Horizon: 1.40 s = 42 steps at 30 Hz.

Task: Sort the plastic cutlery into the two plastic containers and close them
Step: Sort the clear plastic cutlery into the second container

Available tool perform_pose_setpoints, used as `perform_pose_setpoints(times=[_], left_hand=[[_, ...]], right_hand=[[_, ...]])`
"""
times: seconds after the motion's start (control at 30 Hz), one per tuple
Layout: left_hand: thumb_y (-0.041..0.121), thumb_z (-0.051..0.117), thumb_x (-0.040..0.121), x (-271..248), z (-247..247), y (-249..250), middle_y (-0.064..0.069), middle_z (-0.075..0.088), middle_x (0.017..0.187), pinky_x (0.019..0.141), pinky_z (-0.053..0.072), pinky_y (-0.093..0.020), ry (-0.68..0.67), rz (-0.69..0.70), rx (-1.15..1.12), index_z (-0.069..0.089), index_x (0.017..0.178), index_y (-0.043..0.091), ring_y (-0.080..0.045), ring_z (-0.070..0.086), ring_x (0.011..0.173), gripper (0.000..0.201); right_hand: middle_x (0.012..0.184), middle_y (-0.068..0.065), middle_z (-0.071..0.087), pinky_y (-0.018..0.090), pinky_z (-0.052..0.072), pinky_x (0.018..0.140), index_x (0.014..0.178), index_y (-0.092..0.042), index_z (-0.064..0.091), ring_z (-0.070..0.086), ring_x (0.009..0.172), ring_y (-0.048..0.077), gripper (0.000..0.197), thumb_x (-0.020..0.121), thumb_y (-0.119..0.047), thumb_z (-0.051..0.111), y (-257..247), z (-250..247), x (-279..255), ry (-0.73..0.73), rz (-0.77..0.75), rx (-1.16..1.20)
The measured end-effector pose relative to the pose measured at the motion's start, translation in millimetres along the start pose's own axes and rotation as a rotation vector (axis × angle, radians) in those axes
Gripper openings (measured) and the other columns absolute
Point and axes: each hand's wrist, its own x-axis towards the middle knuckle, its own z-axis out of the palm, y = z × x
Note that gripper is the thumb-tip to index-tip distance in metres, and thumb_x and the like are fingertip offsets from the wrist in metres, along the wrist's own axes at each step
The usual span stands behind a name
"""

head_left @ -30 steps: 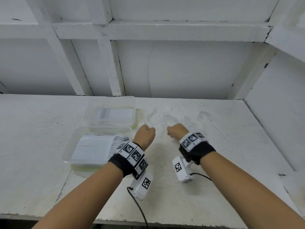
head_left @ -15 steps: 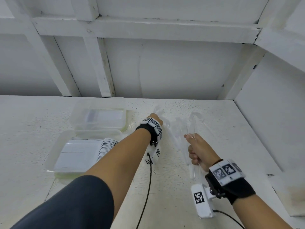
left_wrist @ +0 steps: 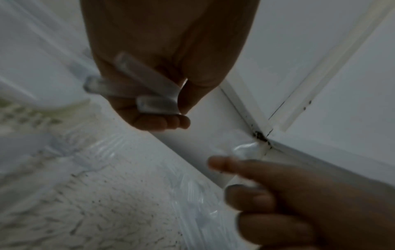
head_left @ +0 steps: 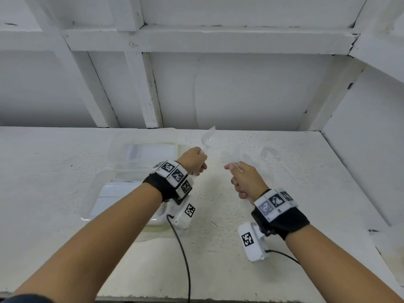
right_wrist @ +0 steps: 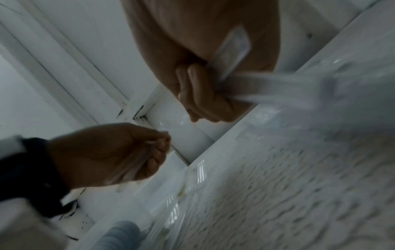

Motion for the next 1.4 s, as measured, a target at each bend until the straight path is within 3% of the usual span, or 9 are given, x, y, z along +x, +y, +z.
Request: perform_pose_setpoints(times=[0.1, 0.23, 0.4, 0.5, 0.6, 0.77, 0.87, 1.1, 1.4], left_hand=[[0.01, 0.034, 0.099, -22, -23, -12, -0.009, 0.046, 0.068, 0.05, 0.041, -0.026, 0.021, -0.021, -0.275, 0.042, 0.08, 0.011, -0.018, 0.044, 0.055, 0.02], [0.017, 0.034, 0.101, -41, -49, -31, -0.006, 0.042, 0.067, 0.04, 0.03, -0.017, 0.085, -0.048, -0.288, 0.043, 0.082, 0.013, -0.014, 0.034, 0.051, 0.022], [0.014, 0.035, 0.1, -51, -64, -47, -0.005, 0.042, 0.066, 0.036, 0.027, -0.014, 0.143, -0.07, -0.291, 0.045, 0.083, 0.013, -0.012, 0.032, 0.048, 0.019], [0.015, 0.036, 0.1, -57, -63, -49, -0.005, 0.043, 0.067, 0.038, 0.027, -0.016, 0.143, -0.073, -0.3, 0.046, 0.085, 0.012, -0.012, 0.033, 0.049, 0.019], [0.017, 0.036, 0.1, -61, -61, -50, -0.006, 0.044, 0.067, 0.036, 0.028, -0.015, 0.144, -0.088, -0.319, 0.048, 0.09, 0.01, -0.013, 0.033, 0.049, 0.017], [0.019, 0.037, 0.1, -66, -54, -43, -0.004, 0.045, 0.066, 0.037, 0.026, -0.016, 0.126, -0.077, -0.334, 0.05, 0.089, 0.011, -0.01, 0.032, 0.046, 0.019], [0.022, 0.037, 0.099, -71, -42, -37, -0.002, 0.044, 0.067, 0.038, 0.025, -0.017, 0.094, -0.05, -0.343, 0.051, 0.093, 0.011, -0.008, 0.031, 0.043, 0.018], [0.033, 0.034, 0.098, -85, 0, -23, -0.002, 0.046, 0.066, 0.04, 0.021, -0.016, -0.094, -0.015, -0.377, 0.045, 0.101, 0.02, -0.008, 0.027, 0.042, 0.018], [0.032, 0.032, 0.099, -97, 17, -26, -0.005, 0.048, 0.067, 0.039, 0.03, -0.017, -0.224, 0.035, -0.464, 0.044, 0.097, 0.015, -0.012, 0.039, 0.04, 0.021]], right_hand=[[0.059, 0.0, 0.036, 0.016, 0.021, 0.036, 0.077, -0.013, 0.047, 0.027, 0.043, 0.01, 0.016, 0.092, -0.018, 0.047, 0, 29, 18, -0.009, 0.047, -0.117], [0.066, 0.003, 0.052, 0.023, 0.034, 0.049, 0.064, -0.011, 0.045, 0.046, 0.055, 0.016, 0.029, 0.088, -0.023, 0.056, 5, 65, 37, -0.074, 0.096, -0.395], [0.08, 0.004, 0.053, 0.029, 0.044, 0.072, 0.086, -0.003, 0.058, 0.053, 0.078, 0.022, 0.028, 0.088, -0.031, 0.058, -2, 92, 40, -0.073, 0.065, -0.595], [0.102, 0.01, 0.06, 0.028, 0.039, 0.071, 0.064, -0.017, 0.039, 0.046, 0.079, 0.018, 0.031, 0.088, -0.021, 0.058, -5, 97, 44, -0.08, 0.066, -0.582], [0.125, 0.017, 0.056, 0.026, 0.038, 0.061, 0.063, -0.02, 0.033, 0.043, 0.072, 0.017, 0.034, 0.088, -0.02, 0.056, -4, 94, 49, -0.098, 0.092, -0.483], [0.091, 0.009, 0.066, 0.022, 0.028, 0.04, 0.094, -0.003, 0.047, 0.036, 0.046, 0.01, 0.007, 0.089, -0.006, 0.042, -6, 67, 31, -0.022, 0.147, -0.168], [0.075, 0.002, 0.056, 0.017, 0.024, 0.035, 0.086, -0.01, 0.047, 0.031, 0.042, 0.008, 0.005, 0.091, -0.009, 0.044, -5, 43, 17, 0.011, 0.06, -0.029], [0.064, 0.0, 0.049, 0.015, 0.024, 0.032, 0.072, -0.016, 0.049, 0.03, 0.031, 0.001, 0.027, 0.09, -0.034, 0.057, -16, 19, -19, 0.071, -0.136, 0.143], [0.063, -0.002, 0.047, 0.016, 0.026, 0.034, 0.082, -0.016, 0.058, 0.033, 0.039, 0.003, 0.012, 0.092, -0.023, 0.056, -8, 14, -36, 0.134, -0.146, 0.215]])
